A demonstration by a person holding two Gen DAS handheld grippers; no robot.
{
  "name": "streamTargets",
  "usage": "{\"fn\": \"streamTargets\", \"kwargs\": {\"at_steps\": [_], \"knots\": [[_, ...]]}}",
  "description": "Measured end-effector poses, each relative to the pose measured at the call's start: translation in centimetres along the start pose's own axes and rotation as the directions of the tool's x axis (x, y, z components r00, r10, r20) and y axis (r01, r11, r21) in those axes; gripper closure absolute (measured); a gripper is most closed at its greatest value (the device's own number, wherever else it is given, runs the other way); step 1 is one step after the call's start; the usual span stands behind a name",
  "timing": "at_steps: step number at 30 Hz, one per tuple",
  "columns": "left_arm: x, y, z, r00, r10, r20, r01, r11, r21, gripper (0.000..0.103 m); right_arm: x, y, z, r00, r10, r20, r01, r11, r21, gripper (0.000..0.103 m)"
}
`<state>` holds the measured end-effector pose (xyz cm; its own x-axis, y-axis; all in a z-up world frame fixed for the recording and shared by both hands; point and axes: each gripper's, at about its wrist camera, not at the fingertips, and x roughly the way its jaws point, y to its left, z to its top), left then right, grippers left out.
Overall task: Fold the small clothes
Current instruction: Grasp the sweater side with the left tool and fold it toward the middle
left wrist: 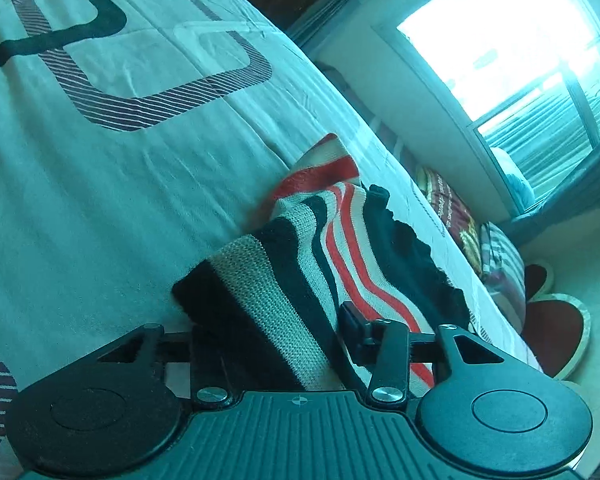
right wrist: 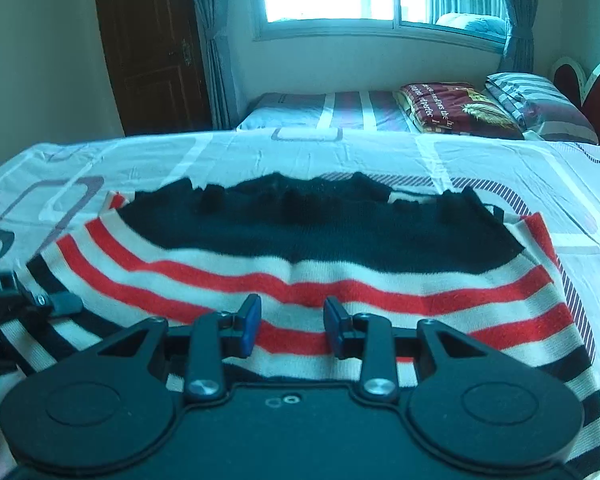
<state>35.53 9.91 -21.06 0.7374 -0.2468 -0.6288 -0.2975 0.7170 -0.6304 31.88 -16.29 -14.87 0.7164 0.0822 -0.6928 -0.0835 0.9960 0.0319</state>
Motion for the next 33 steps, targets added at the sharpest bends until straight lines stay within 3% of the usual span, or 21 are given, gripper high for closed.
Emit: {"fn": "streamTargets", "kwargs": {"at_steps": [6,12,16,20,24,26,30,32,33], "knots": [[-0.3,-0.1,0.4,0.999,-0.035,0.003,0.035,0.999,-0.036,0.072,-0.3,-0.6,0.1,0.999,0.03,0.016,-0.03,0.999,0.041,0.067],[-2.1,-4.3,0.4,0.992,-0.112,0.056,0.102,0.983,0.153,0.076,-0.6,-0.6,-0.2,0.999,0.037,0.028,-0.038,0.998,0.051,0.065],[-1.9,-9.1,-0.6,0.978,-0.21,0.016,0.194,0.929,0.316,0.077,-1.6,-2.0,-0.1,0.997,0.063,0.054,-0.069,0.991,0.113,0.064],[0.5,-13.2,-3.2,0.963,-0.25,-0.102,0.27,0.874,0.404,0.077,-3.6,-4.7,-0.3,0.996,0.037,0.086,-0.051,0.985,0.164,0.06],[2.1,-16.5,-7.4,0.932,-0.278,-0.233,0.359,0.804,0.475,0.077,-5.7,-9.0,-1.7,0.995,-0.019,0.093,-0.004,0.972,0.235,0.059],[2.4,-17.6,-9.5,0.925,-0.261,-0.277,0.373,0.766,0.524,0.077,-6.7,-11.2,-2.8,0.995,-0.045,0.094,0.017,0.96,0.279,0.059],[2.1,-18.3,-11.0,0.914,-0.24,-0.327,0.392,0.728,0.562,0.077,-8.2,-14.6,-4.9,0.993,-0.074,0.088,0.036,0.924,0.38,0.058],[1.3,-18.8,-11.9,0.922,-0.214,-0.322,0.378,0.673,0.636,0.077,-9.0,-15.6,-5.3,0.993,-0.045,0.112,-0.008,0.9,0.435,0.056],[1.2,-18.9,-12.2,0.931,-0.194,-0.31,0.359,0.648,0.672,0.077,-9.2,-15.7,-5.2,0.991,-0.029,0.128,-0.032,0.892,0.45,0.047]]}}
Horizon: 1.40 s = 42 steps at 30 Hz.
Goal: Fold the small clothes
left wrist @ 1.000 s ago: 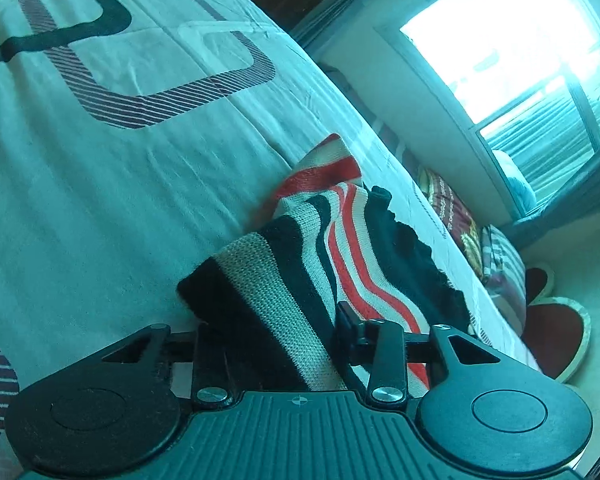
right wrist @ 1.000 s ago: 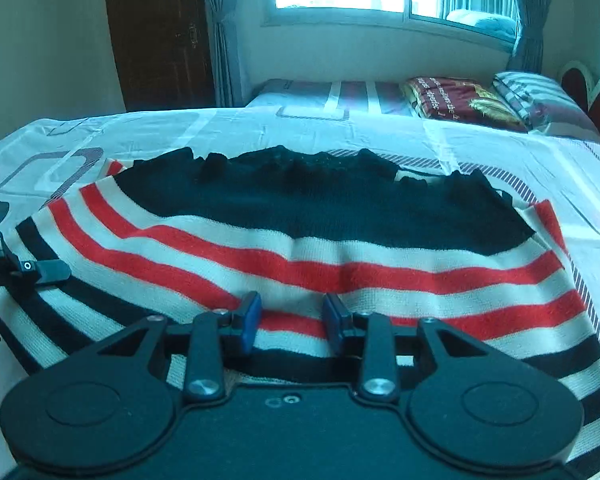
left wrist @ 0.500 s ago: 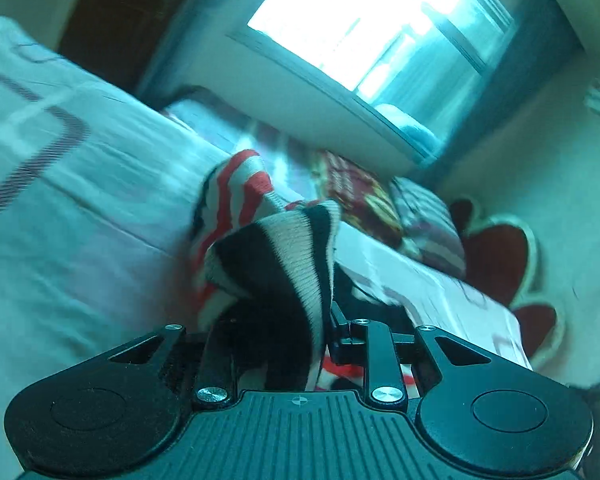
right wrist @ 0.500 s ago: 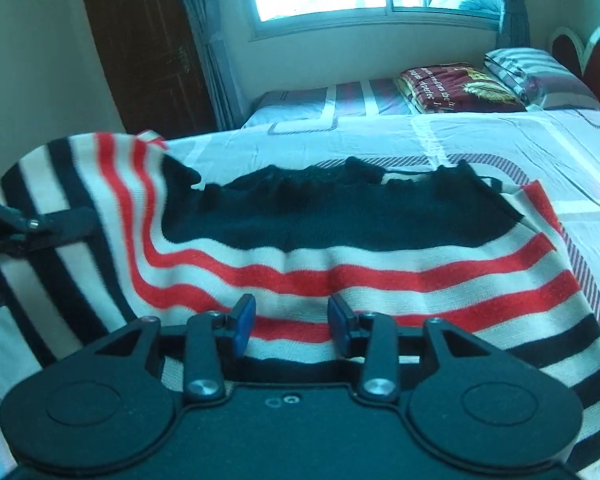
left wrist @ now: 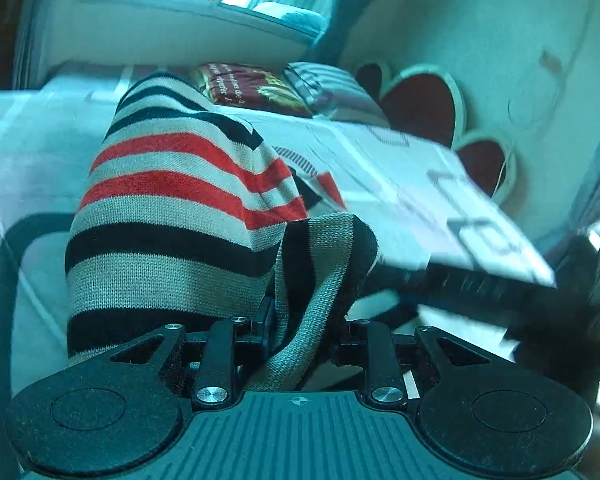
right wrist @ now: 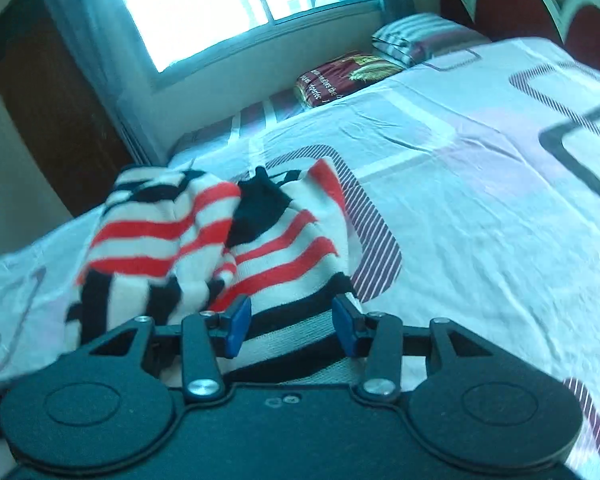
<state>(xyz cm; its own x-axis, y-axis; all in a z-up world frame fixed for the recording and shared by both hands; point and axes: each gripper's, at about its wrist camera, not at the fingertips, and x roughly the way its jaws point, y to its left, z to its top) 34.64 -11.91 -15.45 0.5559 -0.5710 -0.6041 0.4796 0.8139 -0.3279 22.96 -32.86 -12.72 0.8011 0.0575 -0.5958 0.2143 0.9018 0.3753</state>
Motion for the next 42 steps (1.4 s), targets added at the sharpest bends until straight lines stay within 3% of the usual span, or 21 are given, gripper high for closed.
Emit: {"fn": "streamTargets", "kwargs": {"at_steps": [2,5,8,10,12,13,14,15,19,21,24,26,27,28,29,31,32,38,42], "knots": [[-0.6,-1.0,-0.1,1.0,0.031,0.001,-0.031,0.997,0.076,0.077,-0.5,0.1,0.6,0.999,0.047,0.014,-0.047,0.998,0.03,0.038],[-1.7,-2.1,-0.4,0.998,0.057,0.017,-0.058,0.988,0.141,0.077,-0.4,1.0,1.9,0.994,0.105,0.019,-0.106,0.993,0.056,0.037],[-2.7,-2.7,-0.7,0.998,0.063,0.024,-0.066,0.983,0.173,0.074,2.5,2.1,2.3,0.976,0.166,-0.139,-0.158,0.985,0.072,0.031],[-3.6,-2.7,-0.7,0.999,0.04,0.017,-0.043,0.981,0.19,0.057,4.1,2.4,1.6,0.956,0.207,-0.21,-0.182,0.975,0.131,0.032],[-5.1,-2.7,-0.9,0.999,0.036,0.036,-0.042,0.978,0.205,0.026,4.7,2.4,1.3,0.95,0.212,-0.228,-0.181,0.972,0.151,0.031],[-5.7,-2.7,-1.1,0.998,0.046,0.051,-0.056,0.975,0.214,0.024,4.8,2.5,1.2,0.948,0.22,-0.231,-0.189,0.971,0.15,0.033],[-6.3,-2.5,-1.1,0.997,0.048,0.055,-0.059,0.976,0.211,0.024,4.8,2.6,1.2,0.943,0.236,-0.232,-0.205,0.967,0.152,0.041],[-6.5,-2.3,-0.9,0.997,0.046,0.055,-0.056,0.98,0.19,0.024,5.0,2.7,1.2,0.938,0.252,-0.236,-0.22,0.963,0.153,0.067],[-9.4,0.7,0.2,0.989,0.099,0.114,-0.106,0.993,0.055,0.024,4.6,3.4,1.2,0.954,0.195,-0.226,-0.186,0.981,0.062,0.08],[-9.3,2.6,1.0,0.977,0.173,0.123,-0.171,0.985,-0.026,0.024,4.1,3.6,1.2,0.971,0.127,-0.203,-0.13,0.992,0.001,0.08],[-7.9,5.5,1.8,0.96,0.273,0.065,-0.263,0.956,-0.128,0.024,4.1,3.9,1.2,0.978,0.073,-0.194,-0.082,0.996,-0.039,0.074],[-6.7,6.5,2.0,0.955,0.293,0.037,-0.284,0.945,-0.161,0.024,4.5,4.1,1.4,0.969,0.136,-0.206,-0.14,0.99,-0.003,0.065],[-6.3,6.6,1.9,0.954,0.298,0.034,-0.289,0.943,-0.165,0.024,4.9,4.0,1.5,0.959,0.176,-0.221,-0.173,0.984,0.035,0.051],[-5.6,6.6,1.8,0.954,0.297,0.035,-0.287,0.944,-0.165,0.024,5.3,3.9,1.4,0.952,0.205,-0.226,-0.197,0.979,0.058,0.046],[-5.0,6.6,1.9,0.956,0.291,0.033,-0.282,0.945,-0.164,0.024,5.7,4.1,1.3,0.951,0.208,-0.23,-0.201,0.978,0.053,0.051],[-4.7,6.4,1.8,0.957,0.288,0.028,-0.28,0.946,-0.165,0.024,5.7,4.8,1.2,0.962,0.181,-0.205,-0.184,0.983,0.004,0.07],[-4.2,6.5,2.1,0.957,0.287,0.031,-0.279,0.946,-0.167,0.024,5.2,5.2,1.4,0.969,0.176,-0.173,-0.184,0.982,-0.03,0.084],[-2.9,5.1,4.0,0.959,0.267,0.09,-0.25,0.954,-0.166,0.024,1.8,6.7,4.0,0.993,0.12,0.017,-0.112,0.962,-0.25,0.085],[-1.5,3.0,4.6,0.967,0.23,0.106,-0.216,0.968,-0.13,0.024,1.3,4.8,5.2,0.997,0.068,0.027,-0.058,0.957,-0.285,0.085]]}}
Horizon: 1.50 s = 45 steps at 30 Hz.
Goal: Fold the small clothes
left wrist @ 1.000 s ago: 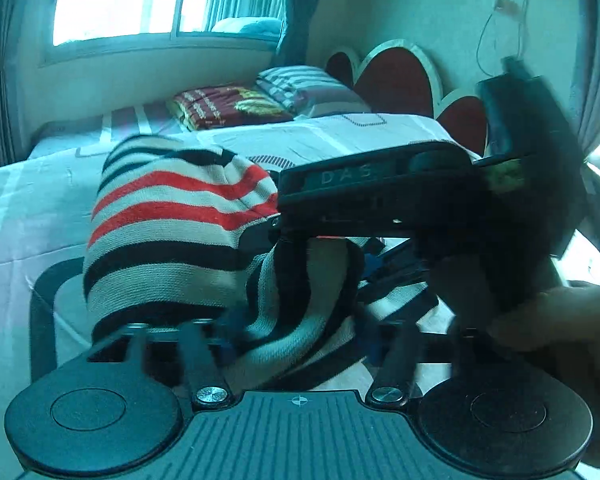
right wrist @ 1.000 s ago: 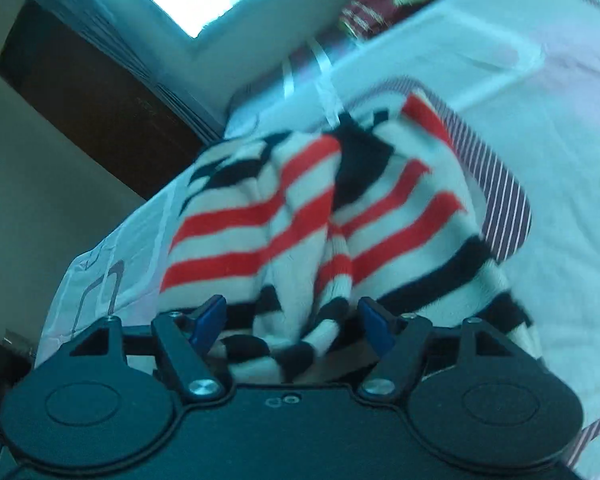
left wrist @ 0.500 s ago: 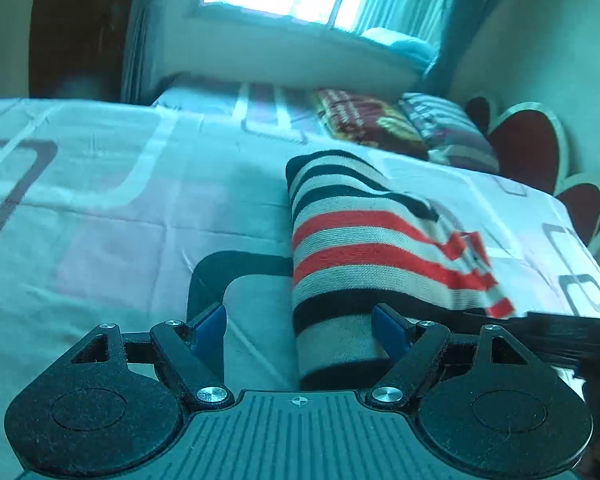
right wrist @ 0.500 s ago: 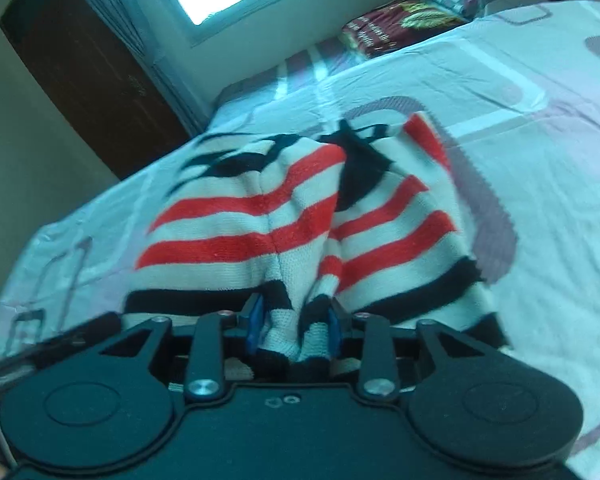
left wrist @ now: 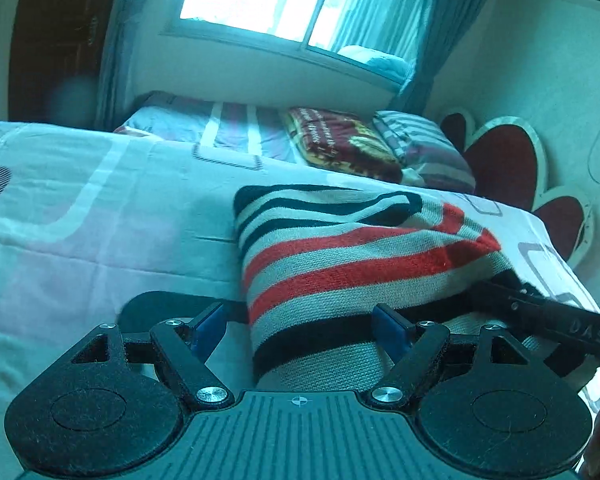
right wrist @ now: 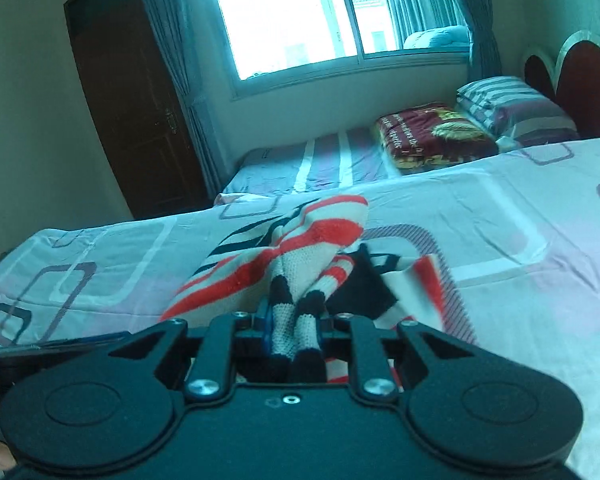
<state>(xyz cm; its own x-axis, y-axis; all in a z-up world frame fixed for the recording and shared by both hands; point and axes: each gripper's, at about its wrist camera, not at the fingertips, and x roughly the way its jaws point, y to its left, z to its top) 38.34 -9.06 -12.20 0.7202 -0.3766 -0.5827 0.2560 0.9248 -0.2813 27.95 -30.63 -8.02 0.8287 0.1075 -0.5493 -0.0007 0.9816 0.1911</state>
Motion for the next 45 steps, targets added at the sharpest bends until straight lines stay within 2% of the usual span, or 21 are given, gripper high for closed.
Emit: {"fn": "streamTargets", "kwargs": {"at_steps": [3,5,6,8,10,13,15,17,19,22,25,31,35,36,42,45], "knots": [[1.2,-1.5,-0.8,0.999,-0.019,-0.029,0.019,0.999,0.029,0.024,1.1,-2.8,-1.7,0.996,-0.068,-0.057,0.07,0.997,0.022,0.085],[2.5,-2.3,-1.5,0.996,-0.027,-0.086,0.031,0.998,0.046,0.024,2.7,-4.1,-3.2,0.987,-0.128,-0.098,0.131,0.991,0.026,0.084],[3.0,-2.6,-1.9,0.993,-0.031,-0.11,0.036,0.998,0.046,0.021,3.4,-4.8,-4.0,0.985,-0.129,-0.113,0.135,0.99,0.048,0.083],[3.3,-2.8,-2.0,0.994,-0.013,-0.107,0.018,0.999,0.043,0.015,3.2,-4.9,-4.1,0.989,-0.11,-0.103,0.12,0.988,0.094,0.082],[3.3,-2.3,-1.9,0.993,-0.021,-0.12,0.023,1.0,0.02,0.015,2.6,-4.4,-3.8,0.989,-0.109,-0.099,0.116,0.991,0.067,0.077],[3.0,-1.8,-1.5,0.991,-0.026,-0.128,0.027,1.0,0.003,0.014,0.9,-4.6,-3.3,0.991,-0.109,-0.075,0.116,0.988,0.106,0.07],[2.8,-1.8,-1.5,0.992,-0.023,-0.124,0.025,1.0,0.019,0.014,-0.4,-4.4,-3.1,0.992,-0.116,-0.05,0.121,0.987,0.106,0.054],[2.4,-1.7,-1.4,0.992,-0.024,-0.127,0.028,0.999,0.029,0.014,-1.6,-3.7,-2.8,0.99,-0.141,-0.022,0.142,0.988,0.058,0.046],[1.8,-1.6,-1.3,0.992,-0.028,-0.126,0.032,0.999,0.033,0.014,-2.4,-3.2,-2.5,0.988,-0.151,0.003,0.151,0.988,0.031,0.047],[0.9,-1.5,-1.3,0.99,-0.04,-0.133,0.046,0.998,0.042,0.014,-3.6,-2.9,-2.1,0.99,-0.138,0.035,0.136,0.989,0.052,0.048],[0.5,-1.4,-2.0,0.988,-0.043,-0.149,0.053,0.996,0.066,0.014,-3.7,-2.2,-2.3,0.992,-0.125,0.022,0.123,0.991,0.048,0.048],[0.5,-1.2,-2.7,0.986,-0.035,-0.161,0.047,0.996,0.07,0.014,-2.7,0.0,-3.8,0.995,-0.096,-0.025,0.096,0.995,-0.018,0.058],[0.8,-0.9,-3.0,0.982,-0.042,-0.183,0.056,0.996,0.075,0.014,-0.9,-0.5,-6.0,0.977,-0.191,-0.098,0.184,0.98,-0.076,0.059],[0.8,-0.8,-3.0,0.981,-0.047,-0.19,0.063,0.995,0.075,0.014,-0.7,-1.0,-6.6,0.971,-0.211,-0.113,0.203,0.976,-0.074,0.059],[0.3,-0.5,-2.7,0.976,-0.062,-0.209,0.077,0.995,0.063,0.014,-2.0,-2.2,-7.8,0.969,-0.202,-0.144,0.201,0.979,-0.024,0.059],[-0.8,-0.6,-2.0,0.983,-0.055,-0.176,0.071,0.994,0.082,0.014,-3.2,-2.4,-6.4,0.977,-0.186,-0.103,0.19,0.981,0.027,0.061]]}}
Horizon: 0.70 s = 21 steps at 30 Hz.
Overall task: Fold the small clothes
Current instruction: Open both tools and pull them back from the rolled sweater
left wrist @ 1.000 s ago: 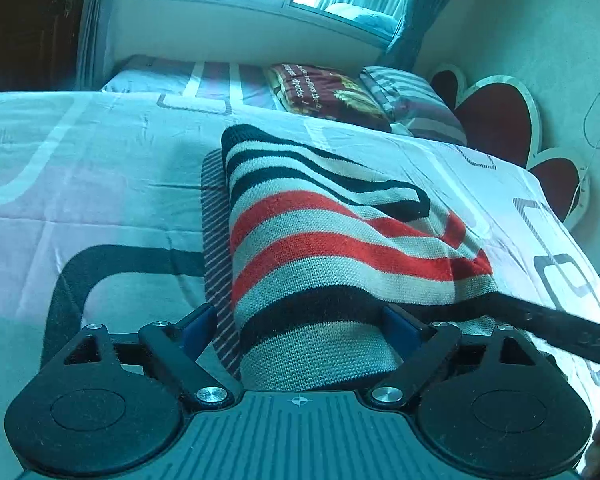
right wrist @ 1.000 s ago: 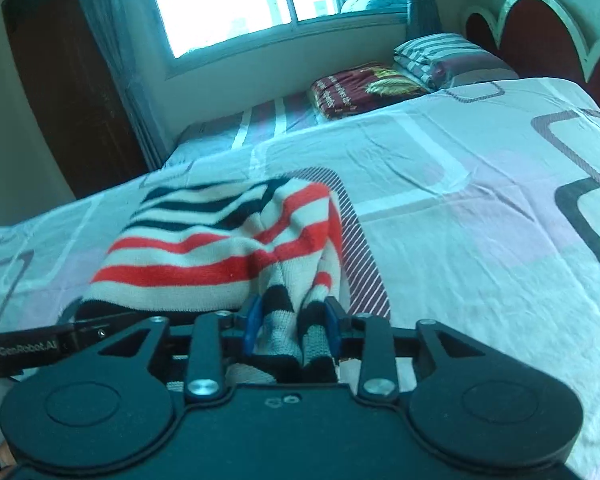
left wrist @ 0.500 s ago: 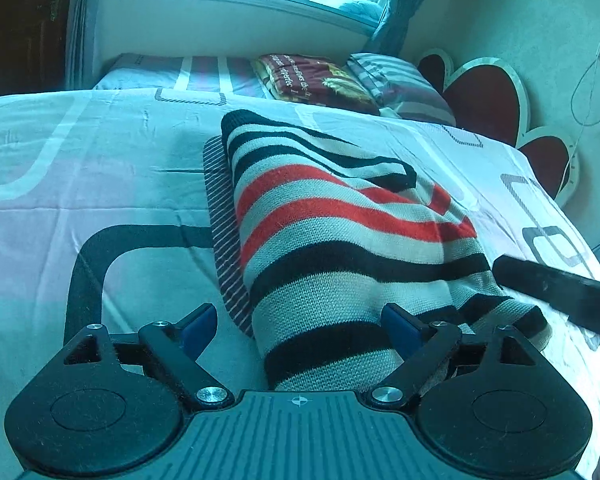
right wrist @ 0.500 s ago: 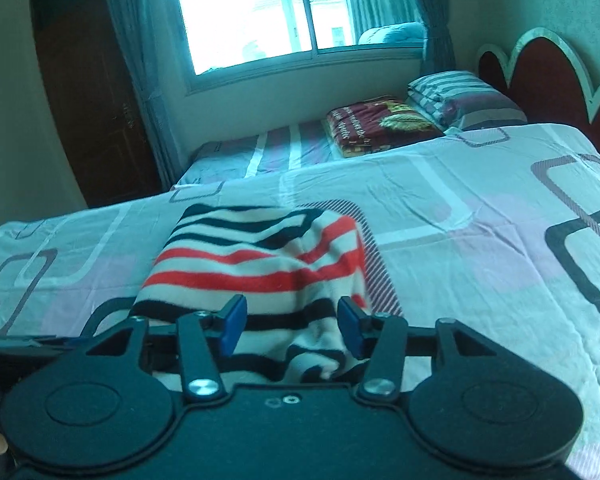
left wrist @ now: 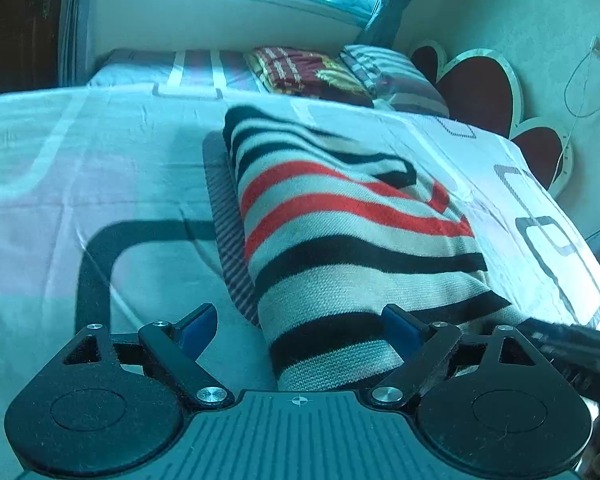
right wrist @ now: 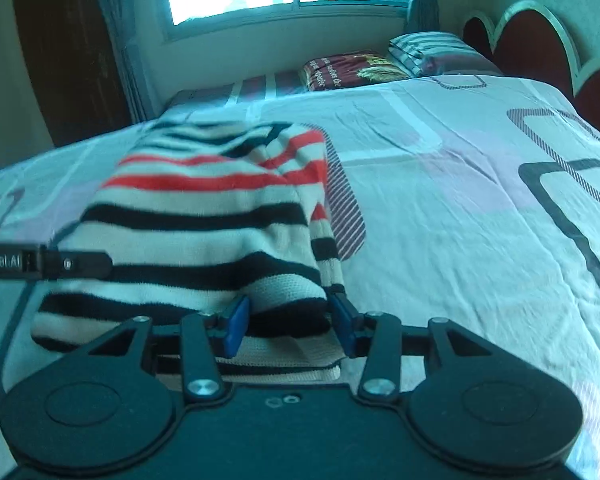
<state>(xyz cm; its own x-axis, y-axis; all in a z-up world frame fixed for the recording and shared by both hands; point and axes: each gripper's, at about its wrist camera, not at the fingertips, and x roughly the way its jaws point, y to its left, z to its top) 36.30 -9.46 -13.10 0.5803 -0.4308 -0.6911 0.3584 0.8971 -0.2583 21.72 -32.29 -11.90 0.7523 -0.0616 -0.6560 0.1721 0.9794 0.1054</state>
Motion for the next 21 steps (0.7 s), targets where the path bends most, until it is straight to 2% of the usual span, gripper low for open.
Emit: {"fn": "streamTargets", "kwargs": {"at_steps": [4,6,8,10,12,14,16,18,21], "knots": [[-1.2,0.1,1.2,0.999,-0.003,0.037,0.003,1.0,0.002,0.014,-2.0,0.4,2.1,0.994,0.018,0.111,-0.018,1.0,-0.002,0.061],[-1.1,0.0,1.7,0.999,0.004,0.048,-0.005,1.0,0.004,0.014,-2.1,1.0,2.7,0.99,0.053,0.132,-0.05,0.999,-0.019,0.06],[-0.6,-0.2,2.0,0.999,0.006,0.039,-0.007,1.0,0.007,0.014,-1.5,1.9,2.4,0.991,0.083,0.105,-0.078,0.996,-0.053,0.062],[0.5,-0.6,1.5,1.0,0.012,0.008,-0.012,1.0,0.025,0.014,-0.2,2.2,1.3,0.994,0.1,0.042,-0.097,0.993,-0.062,0.063],[1.9,-0.9,0.7,0.999,0.019,-0.033,-0.018,0.998,0.053,0.014,1.8,1.5,-0.3,0.998,0.058,-0.032,-0.061,0.995,-0.075,0.065],[2.1,-0.6,0.5,0.999,0.003,-0.033,-0.002,0.999,0.033,0.014,1.7,0.8,-0.7,0.998,0.062,-0.024,-0.064,0.996,-0.065,0.07],[1.7,-0.5,1.3,1.0,-0.003,-0.029,0.003,1.0,0.021,0.014,1.3,0.6,0.0,0.995,0.088,-0.036,-0.09,0.995,-0.053,0.069],[1.2,-0.6,2.5,1.0,-0.001,0.01,0.001,1.0,0.022,0.014,0.8,0.4,1.5,0.992,0.127,-0.009,-0.128,0.991,-0.027,0.064],[2.1,-0.8,4.9,0.999,0.02,0.047,-0.021,1.0,0.021,0.014,1.7,0.3,4.8,0.992,0.117,0.045,-0.116,0.993,-0.014,0.062]]}}
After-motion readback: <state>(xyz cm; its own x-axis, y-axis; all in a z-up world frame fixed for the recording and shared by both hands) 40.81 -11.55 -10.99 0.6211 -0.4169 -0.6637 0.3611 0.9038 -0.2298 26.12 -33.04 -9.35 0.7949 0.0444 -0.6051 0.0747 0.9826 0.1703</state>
